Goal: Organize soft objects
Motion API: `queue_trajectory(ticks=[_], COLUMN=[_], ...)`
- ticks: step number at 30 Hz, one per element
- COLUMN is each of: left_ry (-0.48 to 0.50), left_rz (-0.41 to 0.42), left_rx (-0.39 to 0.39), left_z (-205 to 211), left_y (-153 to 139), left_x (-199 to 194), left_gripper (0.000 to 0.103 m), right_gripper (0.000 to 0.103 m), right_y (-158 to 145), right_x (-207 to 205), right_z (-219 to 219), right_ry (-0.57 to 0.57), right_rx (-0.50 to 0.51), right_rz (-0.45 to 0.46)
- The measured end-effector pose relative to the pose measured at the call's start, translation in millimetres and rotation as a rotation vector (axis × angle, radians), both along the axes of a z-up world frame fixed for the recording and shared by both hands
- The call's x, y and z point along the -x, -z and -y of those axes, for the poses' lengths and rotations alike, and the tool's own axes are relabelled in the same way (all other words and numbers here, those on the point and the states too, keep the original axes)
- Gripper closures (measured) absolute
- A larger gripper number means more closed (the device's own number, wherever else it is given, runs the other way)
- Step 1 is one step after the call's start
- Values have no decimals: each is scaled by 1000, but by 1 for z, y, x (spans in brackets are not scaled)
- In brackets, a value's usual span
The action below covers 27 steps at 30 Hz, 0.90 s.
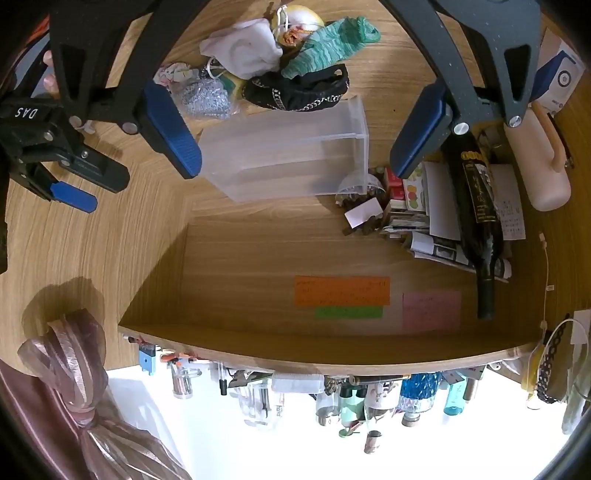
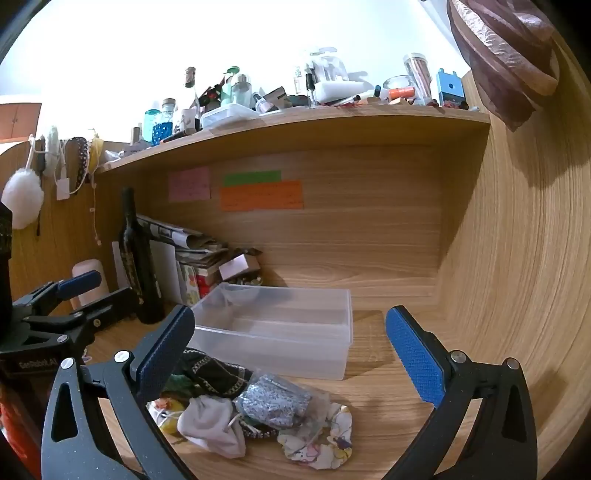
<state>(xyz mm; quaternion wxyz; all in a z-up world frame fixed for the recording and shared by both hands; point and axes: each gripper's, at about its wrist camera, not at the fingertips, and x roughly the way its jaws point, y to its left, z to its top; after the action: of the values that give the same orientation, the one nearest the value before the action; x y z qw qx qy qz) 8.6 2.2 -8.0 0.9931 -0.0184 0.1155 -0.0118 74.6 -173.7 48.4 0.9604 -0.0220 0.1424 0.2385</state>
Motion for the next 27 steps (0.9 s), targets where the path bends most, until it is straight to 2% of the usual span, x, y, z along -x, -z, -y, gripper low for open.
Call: queue_trajectory(ticks=[27], left_ry=[9], left_rz=[-2], left_rx=[0], left_z=[2], left_y=[1], left_x=[-1], left_gripper=[0], right_gripper=[0], right_y=[-3], right_x=[1], right_z=[-3], right_ry=[-6], right_rx=[4], right_rz=[-3])
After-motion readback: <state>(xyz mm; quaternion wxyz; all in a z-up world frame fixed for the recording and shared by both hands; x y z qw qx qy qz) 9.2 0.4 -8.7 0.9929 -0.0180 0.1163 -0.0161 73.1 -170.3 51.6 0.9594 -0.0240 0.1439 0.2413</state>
